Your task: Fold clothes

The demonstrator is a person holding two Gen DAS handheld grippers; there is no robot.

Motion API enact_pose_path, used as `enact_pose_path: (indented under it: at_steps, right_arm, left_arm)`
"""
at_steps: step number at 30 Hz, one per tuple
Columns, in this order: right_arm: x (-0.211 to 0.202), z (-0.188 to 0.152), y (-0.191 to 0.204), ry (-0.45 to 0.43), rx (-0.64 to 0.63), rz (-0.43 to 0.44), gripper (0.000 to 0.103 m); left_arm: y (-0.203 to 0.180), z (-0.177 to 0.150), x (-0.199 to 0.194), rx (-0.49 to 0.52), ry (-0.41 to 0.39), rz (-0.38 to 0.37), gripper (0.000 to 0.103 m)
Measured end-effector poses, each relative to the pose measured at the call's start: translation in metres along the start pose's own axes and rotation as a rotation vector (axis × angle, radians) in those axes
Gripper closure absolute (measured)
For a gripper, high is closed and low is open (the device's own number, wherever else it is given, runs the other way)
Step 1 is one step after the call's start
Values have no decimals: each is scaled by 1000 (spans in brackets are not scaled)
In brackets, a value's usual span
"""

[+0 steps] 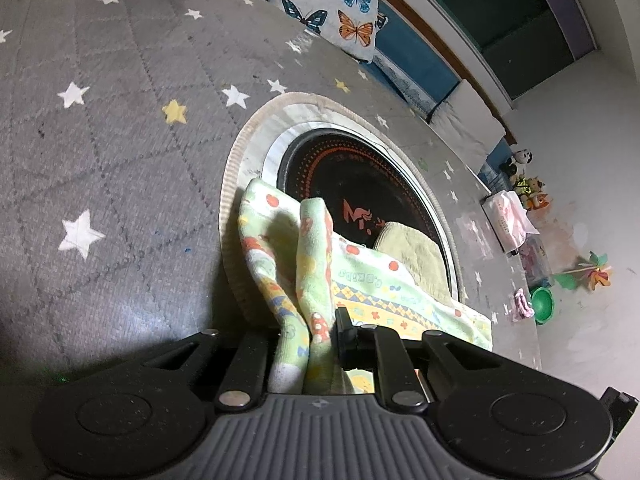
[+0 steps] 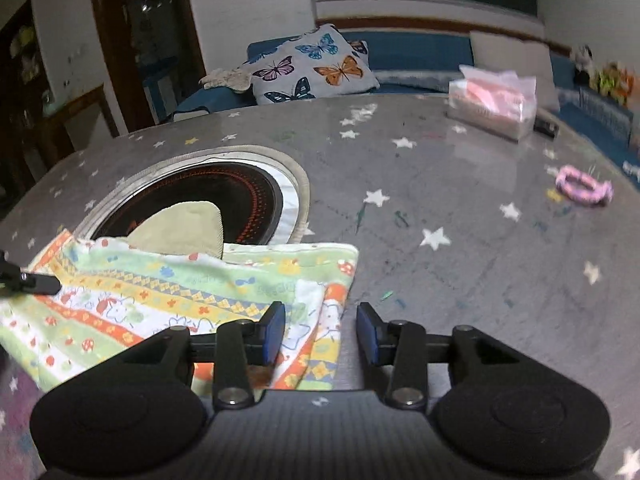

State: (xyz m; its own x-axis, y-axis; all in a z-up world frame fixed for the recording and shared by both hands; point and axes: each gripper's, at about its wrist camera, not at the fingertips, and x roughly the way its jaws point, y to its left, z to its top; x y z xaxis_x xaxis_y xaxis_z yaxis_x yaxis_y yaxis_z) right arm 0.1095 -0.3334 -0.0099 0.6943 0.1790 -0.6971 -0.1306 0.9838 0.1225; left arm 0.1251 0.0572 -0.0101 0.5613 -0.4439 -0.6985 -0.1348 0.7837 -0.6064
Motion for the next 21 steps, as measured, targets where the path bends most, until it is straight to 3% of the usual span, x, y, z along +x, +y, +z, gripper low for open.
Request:
enact_pose_path:
  at_steps: [2, 3, 4, 7, 12, 21]
  right_arm:
    - [3, 0, 1, -5, 16, 12, 65]
    - [3, 0, 1, -8, 19, 17, 71]
    - [5, 0, 4, -8, 27, 29, 84]
    - [3, 1, 7, -13, 35, 40, 93]
    - [-21, 7, -1, -79, 72, 83, 95]
    - [-68, 22, -39, -177, 105, -1, 95]
  left_arm:
    - [-2, 0, 0, 7, -2, 6, 88]
    - [-3, 0, -1, 11, -4, 8, 88]
    - [-5, 0, -1, 18, -6, 11, 88]
    - [-17, 1, -5, 50, -19, 14, 88]
    - [-46, 4, -12, 119, -42, 1, 90]
    - [-125, -2, 27, 245, -6, -53, 91]
